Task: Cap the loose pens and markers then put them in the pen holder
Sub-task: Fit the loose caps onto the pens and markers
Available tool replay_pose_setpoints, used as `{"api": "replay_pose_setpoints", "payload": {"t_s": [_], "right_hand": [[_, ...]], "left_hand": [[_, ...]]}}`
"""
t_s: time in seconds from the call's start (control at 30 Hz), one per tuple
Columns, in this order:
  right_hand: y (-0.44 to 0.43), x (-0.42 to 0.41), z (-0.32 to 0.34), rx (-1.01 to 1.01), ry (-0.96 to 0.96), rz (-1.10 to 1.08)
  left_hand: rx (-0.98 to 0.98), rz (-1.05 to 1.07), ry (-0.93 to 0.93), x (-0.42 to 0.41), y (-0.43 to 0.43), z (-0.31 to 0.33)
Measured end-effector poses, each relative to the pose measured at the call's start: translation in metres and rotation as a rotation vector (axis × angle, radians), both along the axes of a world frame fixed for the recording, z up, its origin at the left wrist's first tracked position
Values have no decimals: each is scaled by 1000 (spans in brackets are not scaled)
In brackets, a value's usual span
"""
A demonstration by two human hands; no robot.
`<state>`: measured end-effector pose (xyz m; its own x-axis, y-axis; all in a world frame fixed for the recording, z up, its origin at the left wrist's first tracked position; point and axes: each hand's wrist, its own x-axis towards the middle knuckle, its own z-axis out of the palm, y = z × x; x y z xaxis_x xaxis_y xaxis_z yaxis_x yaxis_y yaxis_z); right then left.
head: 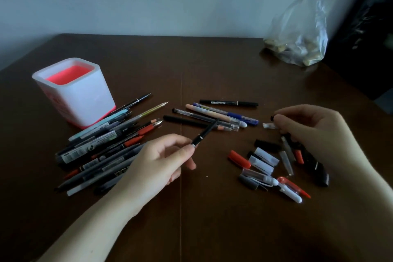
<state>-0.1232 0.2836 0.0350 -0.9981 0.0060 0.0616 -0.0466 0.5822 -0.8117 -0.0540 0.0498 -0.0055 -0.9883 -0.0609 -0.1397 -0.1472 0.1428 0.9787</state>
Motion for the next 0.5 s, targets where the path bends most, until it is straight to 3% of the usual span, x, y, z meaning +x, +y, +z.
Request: {"api": "replay_pose_setpoints", "payload": {"t_s": [0.1, 0.2, 0.33, 0.5], "right_hand": [[25, -14, -7, 328, -90, -52], [32, -18, -12, 436, -209, 59], [25, -17, -14, 425, -192, 236], [13, -22, -26, 536, -42, 199]], "left_hand": [[-320, 9, 170, 2, 4, -8], [-585, 21, 294, 5, 11, -12], [-635, 8, 319, 7, 18, -16], [-637, 28, 336, 5, 17, -20]]}}
